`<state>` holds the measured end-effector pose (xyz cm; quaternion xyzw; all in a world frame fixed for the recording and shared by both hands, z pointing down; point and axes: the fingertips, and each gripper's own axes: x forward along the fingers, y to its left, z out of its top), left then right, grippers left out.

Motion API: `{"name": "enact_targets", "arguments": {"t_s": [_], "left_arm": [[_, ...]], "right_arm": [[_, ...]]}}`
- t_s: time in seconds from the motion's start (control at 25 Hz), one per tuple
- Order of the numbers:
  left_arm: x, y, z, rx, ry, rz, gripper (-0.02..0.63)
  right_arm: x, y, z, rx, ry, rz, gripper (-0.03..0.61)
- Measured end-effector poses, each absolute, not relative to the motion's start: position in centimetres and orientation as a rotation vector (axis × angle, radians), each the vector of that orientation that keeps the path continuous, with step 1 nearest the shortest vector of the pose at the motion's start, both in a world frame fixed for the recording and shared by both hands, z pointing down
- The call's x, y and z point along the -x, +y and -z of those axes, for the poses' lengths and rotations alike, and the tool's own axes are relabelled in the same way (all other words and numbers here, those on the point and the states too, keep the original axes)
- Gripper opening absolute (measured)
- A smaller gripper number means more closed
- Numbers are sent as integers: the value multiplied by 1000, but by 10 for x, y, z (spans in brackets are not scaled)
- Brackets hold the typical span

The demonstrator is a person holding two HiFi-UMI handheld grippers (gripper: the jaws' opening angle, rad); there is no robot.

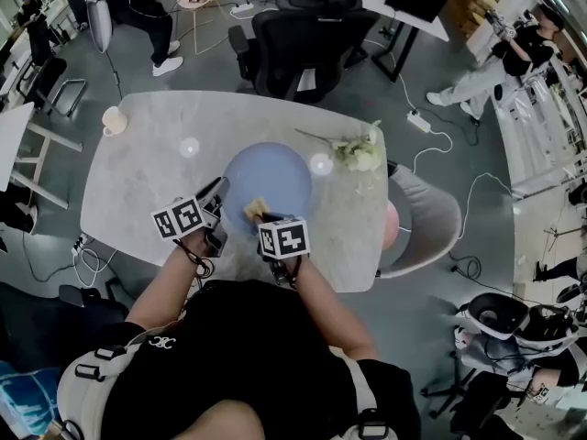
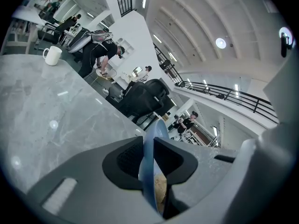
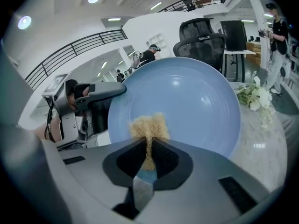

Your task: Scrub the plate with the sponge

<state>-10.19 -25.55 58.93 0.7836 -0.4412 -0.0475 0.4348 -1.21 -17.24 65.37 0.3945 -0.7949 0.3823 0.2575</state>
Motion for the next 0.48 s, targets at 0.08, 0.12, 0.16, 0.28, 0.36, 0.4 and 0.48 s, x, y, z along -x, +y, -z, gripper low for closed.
{"name": "enact_targets", "arguments": {"t_s": [0.08,0.12,0.16,0.28,0.36,0.4,0.48], "left_arm": [[104,-255,-588,-1950,-1097,131,69],[104,-255,-588,-1947,-1094,138,69],[105,-256,-588,-1945,-1091,143,71],[106,-255,-587,-1943,-1079,155,71],[105,-254,-586,-1943,-1068,162,71],[104,-254,-586,-1942,-1063,165,71],[103,-253,-586,-1940,-1055,171,71]], "right_arm": [[2,-174,-657,-1116,-2128,-1051,35],[-3,-175,-659,-1144,-2110,-1060,34],[-9,-176,-661,-1172,-2091,-1071,35],[-29,-183,-665,-1272,-2037,-1093,35],[-44,-188,-666,-1348,-2006,-1100,35],[-50,-190,-665,-1384,-1993,-1103,35],[-60,-193,-665,-1445,-1969,-1107,35]]}}
